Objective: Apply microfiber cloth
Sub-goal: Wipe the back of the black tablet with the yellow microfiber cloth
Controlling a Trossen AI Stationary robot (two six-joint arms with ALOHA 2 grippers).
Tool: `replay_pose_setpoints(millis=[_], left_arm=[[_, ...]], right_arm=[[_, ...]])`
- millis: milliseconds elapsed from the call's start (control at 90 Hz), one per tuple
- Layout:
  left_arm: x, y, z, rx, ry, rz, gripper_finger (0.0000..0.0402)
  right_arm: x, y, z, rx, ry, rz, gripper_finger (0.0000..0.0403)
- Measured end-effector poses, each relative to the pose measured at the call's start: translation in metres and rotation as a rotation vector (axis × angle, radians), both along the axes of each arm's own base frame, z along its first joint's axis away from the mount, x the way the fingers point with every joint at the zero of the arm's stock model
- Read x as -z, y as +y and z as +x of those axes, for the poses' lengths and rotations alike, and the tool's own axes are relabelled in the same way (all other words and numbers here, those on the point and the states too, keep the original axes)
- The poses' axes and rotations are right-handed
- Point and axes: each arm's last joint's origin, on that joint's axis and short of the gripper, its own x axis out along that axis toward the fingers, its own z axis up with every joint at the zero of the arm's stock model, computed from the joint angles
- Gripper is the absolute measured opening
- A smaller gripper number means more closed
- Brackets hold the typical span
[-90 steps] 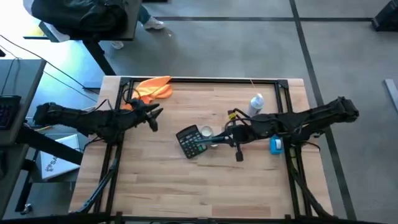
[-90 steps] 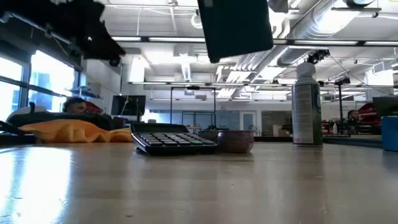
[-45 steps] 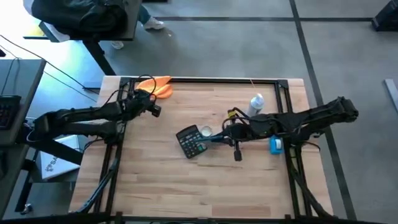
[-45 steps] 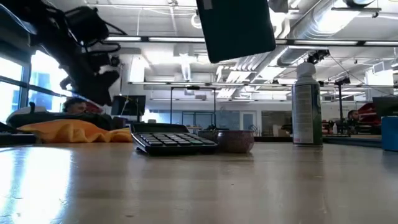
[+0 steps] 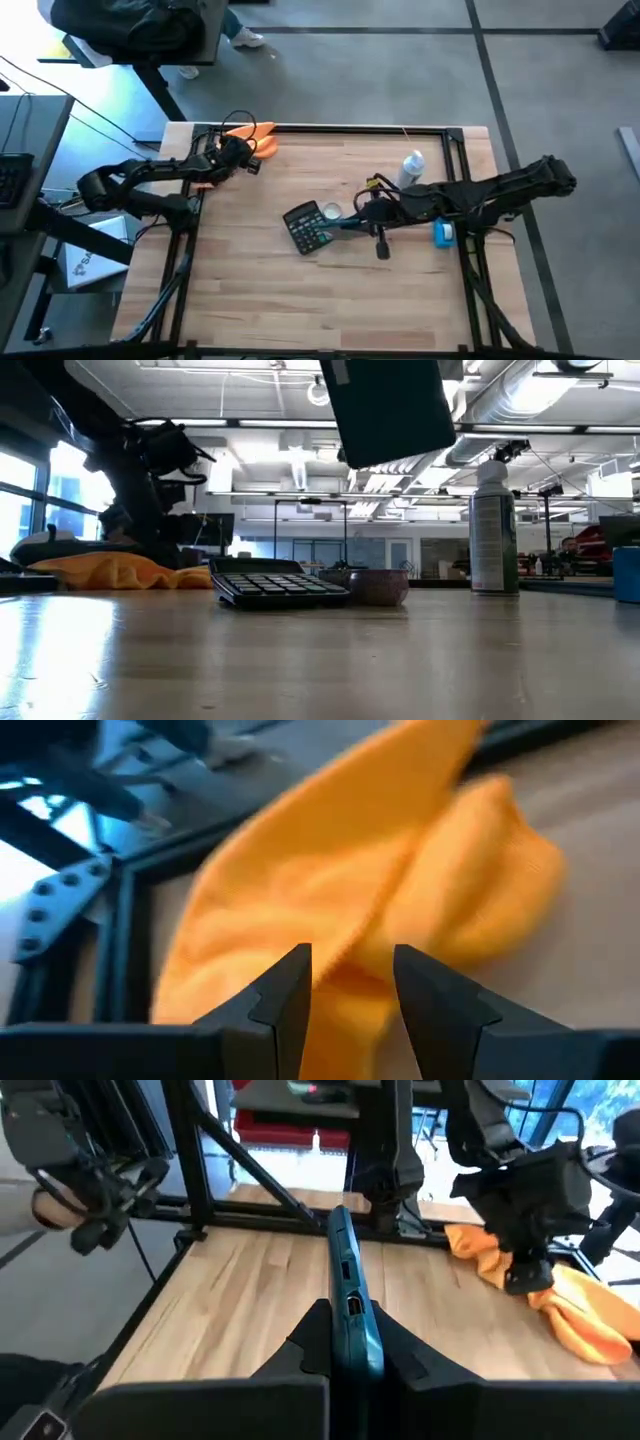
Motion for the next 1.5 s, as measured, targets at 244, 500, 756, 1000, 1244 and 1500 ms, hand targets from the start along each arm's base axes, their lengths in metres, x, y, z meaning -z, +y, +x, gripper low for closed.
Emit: replay_pose_setpoints(millis=[244,500,756,1000,1244,1500], left_arm=[[0.020,0.009,0.001,0.025,-0.017,-0.124,0.0157],[0.035,0.016,0.007,-0.009,-0.002,-0.097,0.0208],[0.059,0.015,0.016,-0.051,0.031,-0.115,0.0200],[0.064,-0.002,0.032,0.064,0.086,-0.072,0.0037],[0.034,-0.035,0.055,0.347,-0.124,-0.096,0.0003],[-0.038,-0.079,0.060,0.544,-0.387,0.113,0.0001]], right_arm=[[0.003,0.000,-0.001,0.004,0.029,0.004,0.0000],[0.004,0.000,-0.002,0.010,0.050,0.013,0.0000],[0.005,0.003,-0.003,0.007,0.059,0.013,0.0000],[0.005,0.003,-0.003,0.012,0.057,0.011,0.0000],[0.011,-0.001,-0.005,0.097,0.110,-0.035,0.0000],[0.021,-0.017,-0.003,0.304,0.141,-0.044,0.0000]])
